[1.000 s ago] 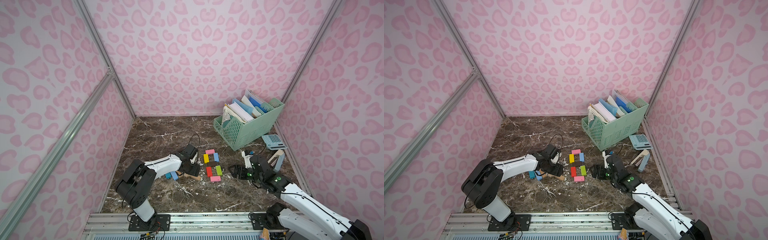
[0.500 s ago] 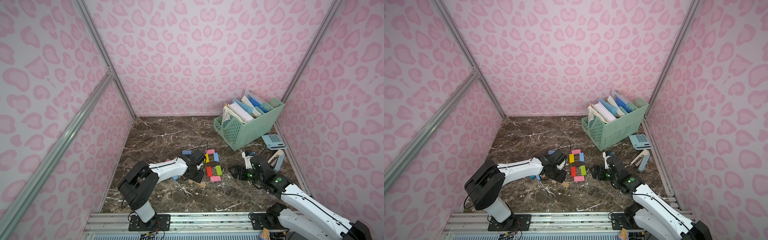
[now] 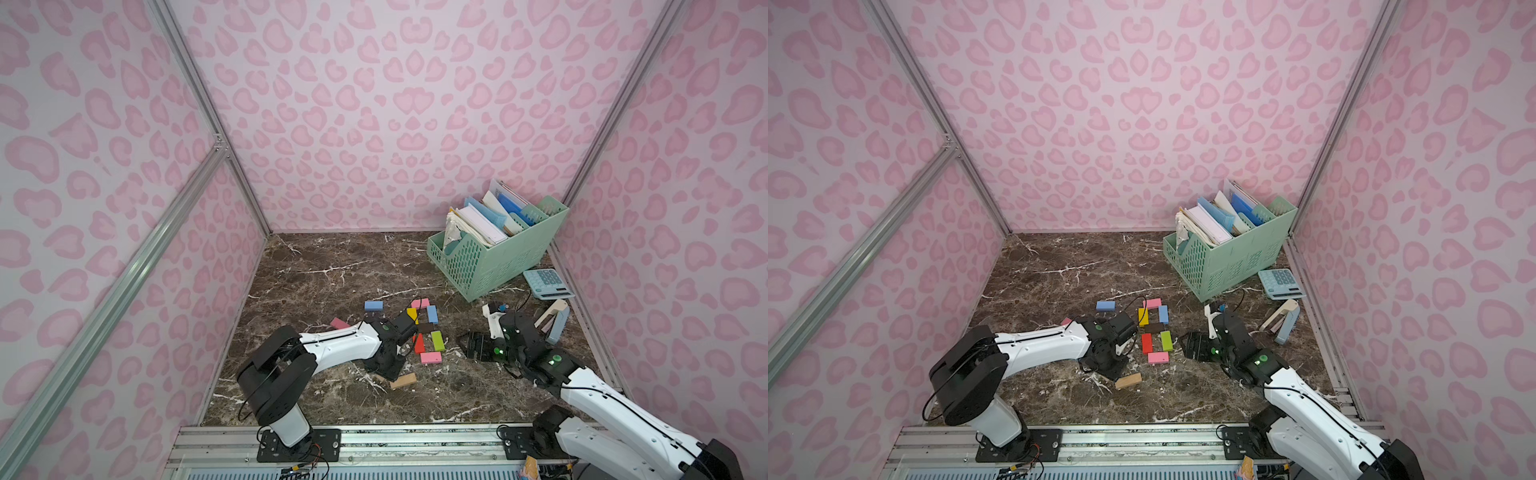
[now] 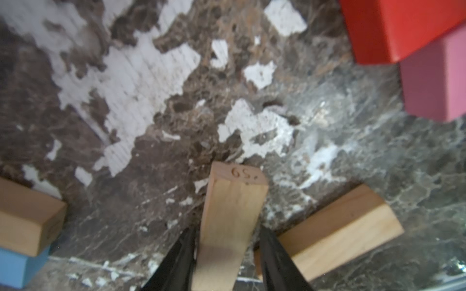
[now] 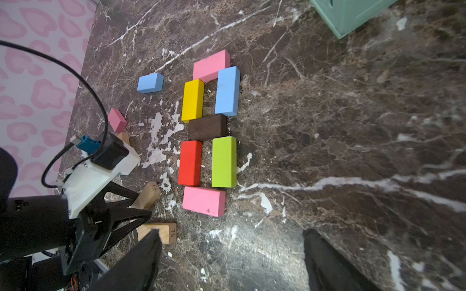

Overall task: Assemble the number 8 with building blocks
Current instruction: Move the building block to the center of the board, then assemble the building block at the center of the board.

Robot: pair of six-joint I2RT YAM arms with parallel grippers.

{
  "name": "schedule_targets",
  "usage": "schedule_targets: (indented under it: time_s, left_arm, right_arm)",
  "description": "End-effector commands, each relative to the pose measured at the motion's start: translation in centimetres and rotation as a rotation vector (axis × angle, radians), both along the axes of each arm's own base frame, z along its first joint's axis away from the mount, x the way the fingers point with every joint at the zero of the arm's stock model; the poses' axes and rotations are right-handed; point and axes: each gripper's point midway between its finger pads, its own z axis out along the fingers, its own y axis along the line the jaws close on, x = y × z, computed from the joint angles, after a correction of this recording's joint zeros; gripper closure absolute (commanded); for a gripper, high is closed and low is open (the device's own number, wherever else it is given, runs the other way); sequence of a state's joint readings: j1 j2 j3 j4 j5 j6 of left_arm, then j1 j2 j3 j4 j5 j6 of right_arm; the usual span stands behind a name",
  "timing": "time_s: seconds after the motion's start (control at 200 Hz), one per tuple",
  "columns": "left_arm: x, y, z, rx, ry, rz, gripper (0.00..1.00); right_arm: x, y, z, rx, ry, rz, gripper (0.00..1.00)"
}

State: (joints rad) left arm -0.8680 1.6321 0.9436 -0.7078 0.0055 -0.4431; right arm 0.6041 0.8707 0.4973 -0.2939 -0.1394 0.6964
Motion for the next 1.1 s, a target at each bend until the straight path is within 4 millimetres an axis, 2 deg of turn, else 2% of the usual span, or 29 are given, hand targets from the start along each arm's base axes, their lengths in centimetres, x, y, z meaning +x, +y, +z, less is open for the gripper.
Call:
schedule_targets:
  time_s: [0.0,0.195,0.275,0.33,0.365,0.465,0.55,0.925,1.095]
  left_arm:
    - [1.1,1.5,1.9,0.047,-0.081,0.066,0.45]
    - [5.6,4.2,8.1,0.029,-0.301,0.246,0.22]
    - [7.2,6.1,9.7,0.01,-0.357,0.352,0.13]
    - [8.3,7.5,10.2,-0.015,-0.38,0.439,0.05]
    - [8.8,8.3,10.3,-0.032,-0.388,0.492,0.04]
    - [10.0,10.4,10.1,-0.054,-0.399,0.652,0.03]
    - [10.8,11.6,9.7,-0.041,-0.404,0.753,0.1]
    - [13.3,12.3,4.9,-0.011,-0.284,0.993,0.27]
    - [14.2,13.1,3.8,0.006,-0.295,1.047,0.31]
  right_arm:
    - [0.3,0.2,0.3,0.015,-0.018,0.002,0.1]
    - [0.2,0.3,0.5,0.019,-0.023,0.005,0.1]
    - [0.3,0.3,0.6,0.02,-0.026,0.005,0.1]
    - [0.3,0.3,0.9,0.027,-0.037,0.006,0.1]
    - [0.4,0.4,1.1,0.03,-0.043,0.006,0.1]
    - [0.5,0.5,1.5,0.041,-0.06,0.009,0.1]
    - [0.5,0.5,1.8,0.048,-0.073,0.01,0.1]
    - [0.5,0.7,2.3,0.048,-0.088,0.031,0.1]
    - [0.6,0.7,2.4,0.042,-0.098,0.035,0.1]
